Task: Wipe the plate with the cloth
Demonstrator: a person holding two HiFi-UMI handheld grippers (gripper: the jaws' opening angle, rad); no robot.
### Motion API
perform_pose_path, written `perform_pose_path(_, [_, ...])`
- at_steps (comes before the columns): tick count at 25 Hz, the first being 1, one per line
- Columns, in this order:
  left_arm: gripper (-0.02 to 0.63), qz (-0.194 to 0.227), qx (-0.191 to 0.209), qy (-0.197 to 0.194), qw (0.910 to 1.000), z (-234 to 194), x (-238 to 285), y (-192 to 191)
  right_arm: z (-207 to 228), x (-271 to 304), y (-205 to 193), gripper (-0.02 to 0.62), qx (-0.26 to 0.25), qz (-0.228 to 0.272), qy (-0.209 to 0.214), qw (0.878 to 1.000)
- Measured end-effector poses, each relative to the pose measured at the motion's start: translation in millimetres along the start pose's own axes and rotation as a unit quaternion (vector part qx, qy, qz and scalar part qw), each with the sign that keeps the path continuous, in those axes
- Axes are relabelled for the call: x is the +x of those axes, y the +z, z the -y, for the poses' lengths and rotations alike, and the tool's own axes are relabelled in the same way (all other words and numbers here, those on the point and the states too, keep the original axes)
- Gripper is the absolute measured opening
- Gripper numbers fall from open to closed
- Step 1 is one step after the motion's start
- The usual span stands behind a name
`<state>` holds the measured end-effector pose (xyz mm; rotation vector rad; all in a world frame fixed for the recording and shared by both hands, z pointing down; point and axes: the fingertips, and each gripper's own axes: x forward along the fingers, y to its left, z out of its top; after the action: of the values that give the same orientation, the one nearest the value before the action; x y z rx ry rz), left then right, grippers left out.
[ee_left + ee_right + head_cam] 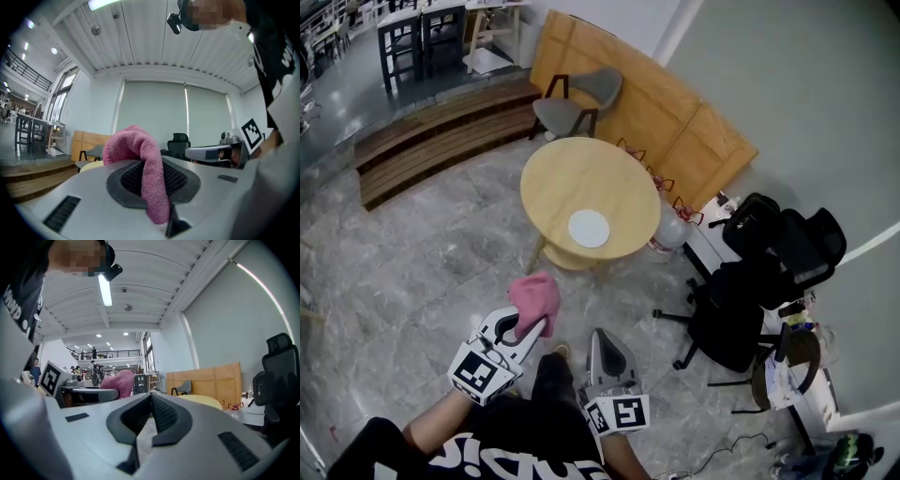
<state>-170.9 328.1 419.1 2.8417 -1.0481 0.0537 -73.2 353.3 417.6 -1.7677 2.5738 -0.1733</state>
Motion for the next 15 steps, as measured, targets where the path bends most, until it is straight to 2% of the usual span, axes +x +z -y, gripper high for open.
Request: perform_pose_path(15, [0.061, -0.006, 0.000, 0.016, 0.9999, -34, 131, 20, 108, 77, 16, 0.020, 0.006, -0.013, 0.041, 0.999])
